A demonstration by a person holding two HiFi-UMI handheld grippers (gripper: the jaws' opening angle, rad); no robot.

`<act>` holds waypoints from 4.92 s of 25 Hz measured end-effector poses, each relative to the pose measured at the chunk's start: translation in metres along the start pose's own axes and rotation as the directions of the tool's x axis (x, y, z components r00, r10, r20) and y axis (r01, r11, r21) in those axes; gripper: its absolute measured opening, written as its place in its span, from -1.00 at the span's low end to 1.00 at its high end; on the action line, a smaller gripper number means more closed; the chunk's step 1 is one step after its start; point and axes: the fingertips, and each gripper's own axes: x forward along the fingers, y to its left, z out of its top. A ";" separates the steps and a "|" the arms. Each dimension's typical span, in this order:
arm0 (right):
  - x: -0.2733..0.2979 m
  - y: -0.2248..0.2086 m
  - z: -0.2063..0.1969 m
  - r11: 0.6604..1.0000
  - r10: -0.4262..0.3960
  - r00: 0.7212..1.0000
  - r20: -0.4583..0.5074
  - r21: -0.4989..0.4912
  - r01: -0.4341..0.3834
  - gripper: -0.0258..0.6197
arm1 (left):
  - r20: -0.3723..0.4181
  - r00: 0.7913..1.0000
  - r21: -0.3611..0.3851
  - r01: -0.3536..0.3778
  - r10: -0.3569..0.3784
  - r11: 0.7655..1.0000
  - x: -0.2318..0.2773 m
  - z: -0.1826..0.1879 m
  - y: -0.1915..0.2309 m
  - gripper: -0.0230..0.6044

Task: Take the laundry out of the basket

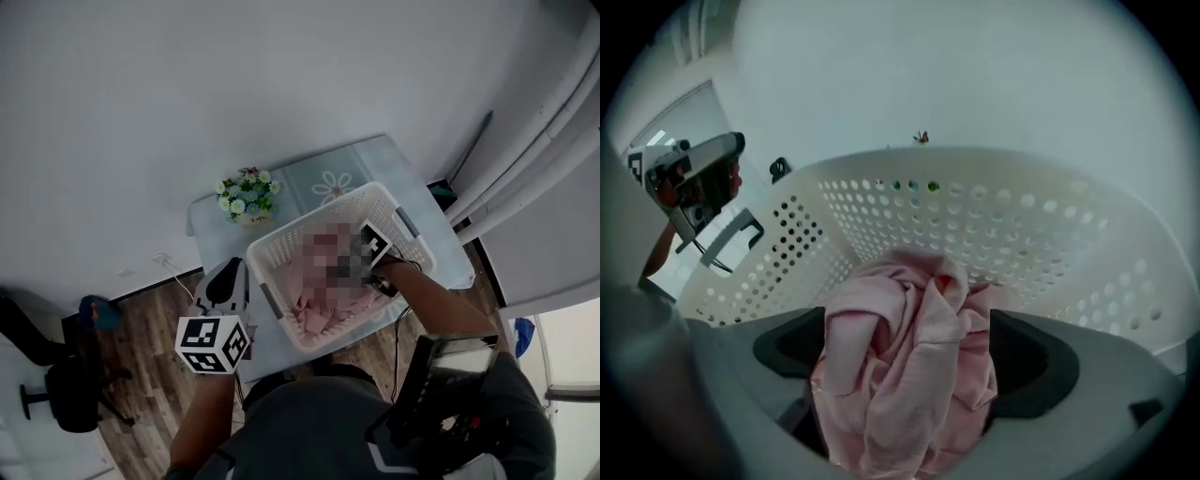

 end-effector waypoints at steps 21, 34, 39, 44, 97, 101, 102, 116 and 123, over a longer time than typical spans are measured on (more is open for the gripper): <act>0.102 -0.008 -0.053 0.999 -0.036 0.951 -0.306 -0.021 0.031 0.70 | -0.032 0.998 -0.086 -0.060 0.057 0.994 -0.008 -0.026 0.027 -0.89; 0.095 0.005 -0.042 0.966 -0.098 0.961 -0.260 -0.259 0.029 0.18 | -0.013 0.999 -0.079 -0.048 0.047 0.996 -0.036 -0.026 0.038 -0.89; 0.081 0.008 -0.031 0.959 -0.123 0.974 -0.190 -0.274 0.068 0.04 | 0.007 0.999 -0.038 -0.034 0.034 0.999 -0.048 -0.015 0.042 -0.89; 0.051 0.011 -0.014 0.971 -0.083 0.991 -0.102 -0.231 0.057 0.03 | 0.020 1.000 -0.057 -0.015 0.017 0.998 -0.053 -0.008 0.040 -0.89; -0.453 0.118 -0.123 0.570 -0.809 0.160 0.566 0.689 0.447 0.04 | 0.145 0.662 0.247 0.695 -0.735 0.675 -0.059 0.109 -0.263 -0.90; -0.457 0.123 -0.151 0.548 -0.825 0.136 0.548 0.719 0.428 0.04 | 0.134 0.660 0.246 0.701 -0.739 0.670 -0.060 0.097 -0.285 -0.90; -0.457 0.122 -0.152 0.543 -0.828 0.132 0.545 0.722 0.429 0.04 | 0.129 0.661 0.245 0.701 -0.739 0.670 -0.058 0.097 -0.286 -0.90; -0.452 0.115 -0.166 0.469 -0.871 0.115 0.477 0.738 0.486 0.05 | 0.126 0.698 0.259 0.663 -0.705 0.703 -0.049 0.101 -0.284 -0.90; -0.451 0.105 -0.185 0.472 -0.871 0.127 0.474 0.740 0.478 0.05 | 0.098 0.703 0.272 0.661 -0.704 0.699 -0.045 0.090 -0.305 -0.90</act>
